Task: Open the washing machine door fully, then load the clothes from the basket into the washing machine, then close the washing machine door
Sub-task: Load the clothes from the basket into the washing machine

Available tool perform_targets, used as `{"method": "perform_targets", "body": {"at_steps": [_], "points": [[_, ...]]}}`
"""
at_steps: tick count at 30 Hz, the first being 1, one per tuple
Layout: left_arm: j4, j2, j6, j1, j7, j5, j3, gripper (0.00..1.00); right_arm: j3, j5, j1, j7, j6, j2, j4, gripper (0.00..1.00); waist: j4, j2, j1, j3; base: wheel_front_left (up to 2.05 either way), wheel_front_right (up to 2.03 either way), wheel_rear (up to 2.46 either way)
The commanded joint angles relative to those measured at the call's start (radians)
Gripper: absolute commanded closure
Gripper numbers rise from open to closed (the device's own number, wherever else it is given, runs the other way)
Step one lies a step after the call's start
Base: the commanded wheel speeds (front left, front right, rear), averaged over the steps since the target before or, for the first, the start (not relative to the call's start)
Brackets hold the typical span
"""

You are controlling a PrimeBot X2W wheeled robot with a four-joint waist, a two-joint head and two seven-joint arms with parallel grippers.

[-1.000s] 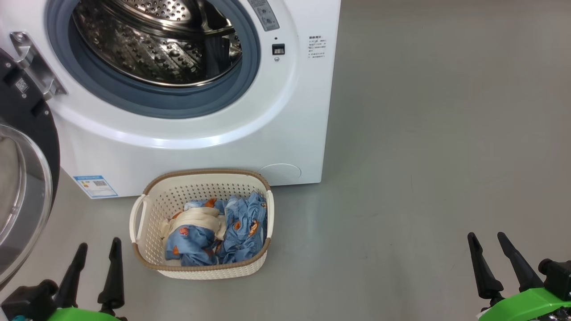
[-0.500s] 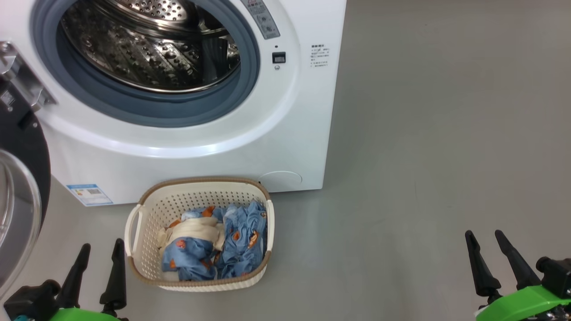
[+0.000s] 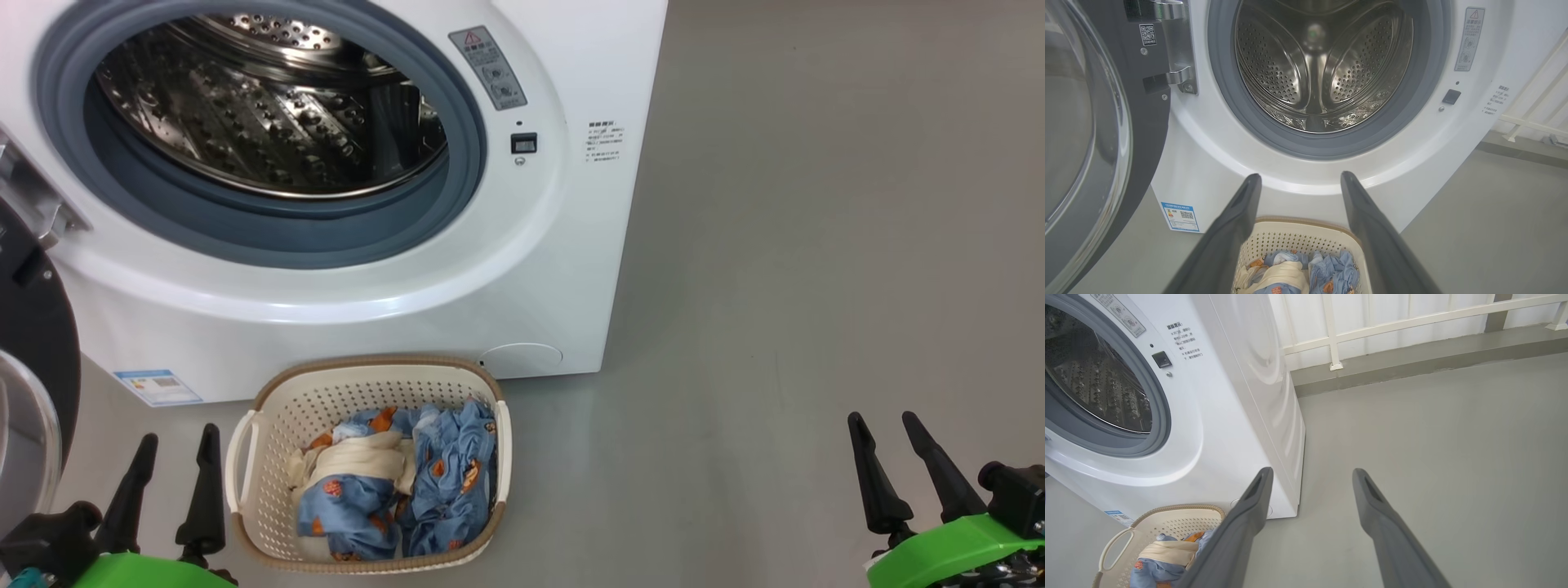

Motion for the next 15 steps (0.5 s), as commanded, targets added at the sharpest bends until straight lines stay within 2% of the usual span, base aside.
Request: {"method": "perform_targets", "body": {"at_steps": [1, 15], "points": [[-0.021, 0.024, -0.001, -0.038, -0.006, 0.004, 0.042, 0.00, 0.021, -0.004, -0.030, -0.012, 0.002, -0.015, -0.025, 0.00, 0.000, 0.0000, 0.0000, 0.001, 0.22, -0.22, 0.00], [-0.007, -0.008, -0.001, -0.047, -0.006, 0.013, 0.049, 0.00, 0.023, -0.007, -0.040, -0.012, 0.002, -0.011, -0.031, 0.00, -0.002, 0.0000, 0.0000, 0.021, 0.01, -0.01, 0.00]]}}
